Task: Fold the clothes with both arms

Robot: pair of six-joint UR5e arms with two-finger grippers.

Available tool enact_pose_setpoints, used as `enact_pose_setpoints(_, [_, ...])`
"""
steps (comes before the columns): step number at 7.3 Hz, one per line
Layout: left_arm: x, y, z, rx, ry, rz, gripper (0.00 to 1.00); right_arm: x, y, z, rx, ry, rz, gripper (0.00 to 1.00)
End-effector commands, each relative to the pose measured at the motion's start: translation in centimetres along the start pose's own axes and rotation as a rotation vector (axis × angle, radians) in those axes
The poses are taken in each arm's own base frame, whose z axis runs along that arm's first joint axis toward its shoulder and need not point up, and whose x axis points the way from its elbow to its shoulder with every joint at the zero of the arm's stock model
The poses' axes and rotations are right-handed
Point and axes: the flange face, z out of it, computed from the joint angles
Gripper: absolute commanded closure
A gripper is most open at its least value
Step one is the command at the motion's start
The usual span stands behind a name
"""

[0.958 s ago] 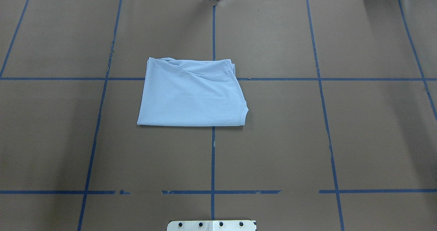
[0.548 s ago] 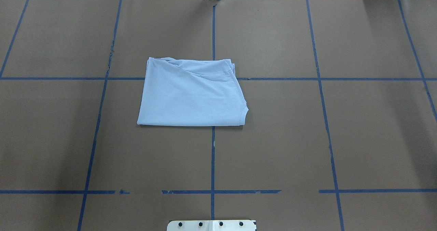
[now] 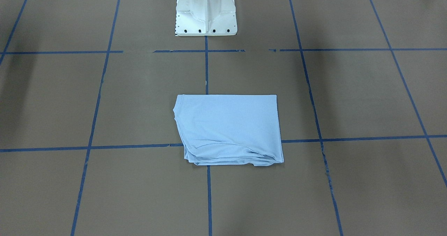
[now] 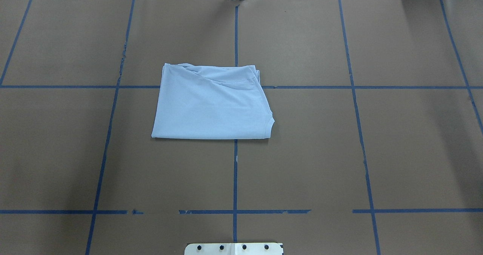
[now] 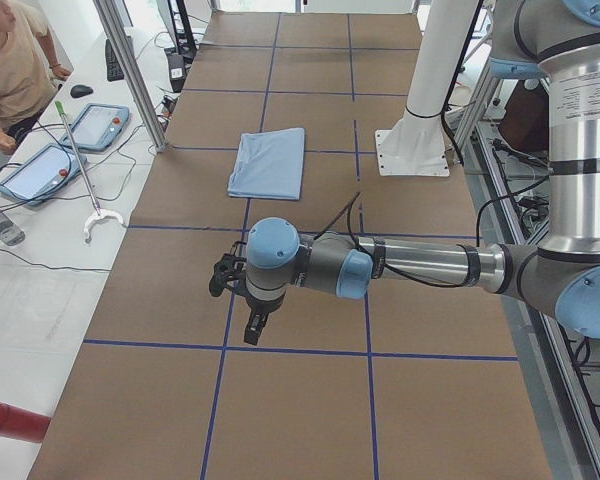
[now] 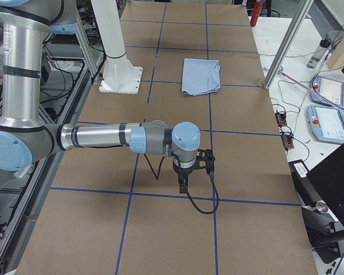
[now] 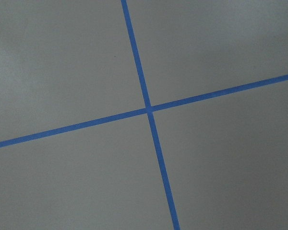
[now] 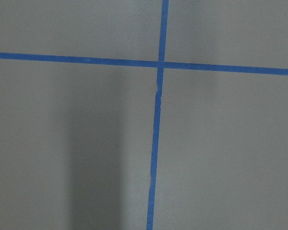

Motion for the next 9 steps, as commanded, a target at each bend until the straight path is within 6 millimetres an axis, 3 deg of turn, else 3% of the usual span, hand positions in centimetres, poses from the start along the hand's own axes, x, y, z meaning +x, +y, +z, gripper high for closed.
enact_pose_setpoints(1, [-0.2, 0.1, 0.1, -0.003, 0.001, -0.008, 0.0, 0.9, 1.7, 1.0, -0.021, 0.003, 0.011, 0.0])
enact_pose_setpoints(9, [-0.5, 1.0, 0.4, -0.013, -0.007, -0.014, 0.0, -0.1, 1.0, -0.1, 0.002, 0.004, -0.001, 0.0])
